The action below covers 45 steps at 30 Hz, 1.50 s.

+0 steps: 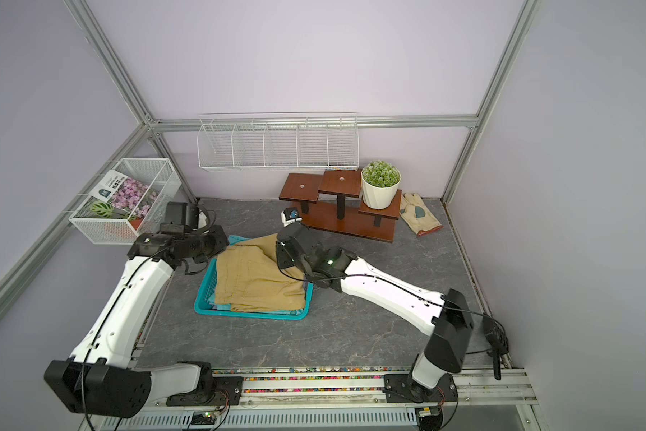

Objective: Put the folded long pants in the basket
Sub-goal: Place the long pant in the basket.

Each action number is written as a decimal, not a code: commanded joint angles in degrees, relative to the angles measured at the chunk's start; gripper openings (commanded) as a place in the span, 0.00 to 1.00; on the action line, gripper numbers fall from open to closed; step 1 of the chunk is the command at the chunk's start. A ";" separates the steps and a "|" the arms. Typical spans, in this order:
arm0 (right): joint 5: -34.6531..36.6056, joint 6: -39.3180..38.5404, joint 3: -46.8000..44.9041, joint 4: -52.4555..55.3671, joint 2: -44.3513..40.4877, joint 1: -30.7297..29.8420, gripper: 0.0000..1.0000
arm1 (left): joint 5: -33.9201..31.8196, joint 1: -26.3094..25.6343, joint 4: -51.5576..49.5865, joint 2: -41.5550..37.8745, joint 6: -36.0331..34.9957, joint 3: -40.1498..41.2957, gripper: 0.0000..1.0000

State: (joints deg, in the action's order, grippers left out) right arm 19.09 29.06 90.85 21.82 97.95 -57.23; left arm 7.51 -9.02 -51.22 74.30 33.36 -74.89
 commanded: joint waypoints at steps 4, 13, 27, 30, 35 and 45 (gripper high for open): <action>-3.62 -0.27 4.75 -2.10 13.98 1.77 0.39 | 0.90 -0.04 11.54 0.69 4.77 5.68 0.00; -1.41 7.20 -10.70 -12.17 16.96 8.44 0.30 | -6.36 0.31 14.73 5.68 5.19 15.54 0.00; -3.82 6.24 -18.69 -16.29 11.66 10.74 0.32 | -9.72 1.11 11.34 5.48 6.98 14.33 0.00; -2.62 2.85 -16.27 -12.27 5.95 10.74 0.39 | -10.40 1.02 8.13 -5.44 6.37 10.74 0.00; -2.46 -5.69 -14.94 -8.27 -6.77 10.87 0.68 | -14.93 1.02 15.21 -25.68 3.09 12.33 0.72; 16.14 -21.82 -50.47 -25.29 -40.88 22.25 0.97 | -28.14 3.30 55.55 -52.49 -4.78 53.13 1.00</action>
State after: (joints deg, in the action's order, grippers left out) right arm 29.21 16.47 50.39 1.56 59.70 -38.79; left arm -18.02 -6.24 -7.01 22.52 31.70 -27.86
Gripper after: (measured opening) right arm 0.963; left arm 0.998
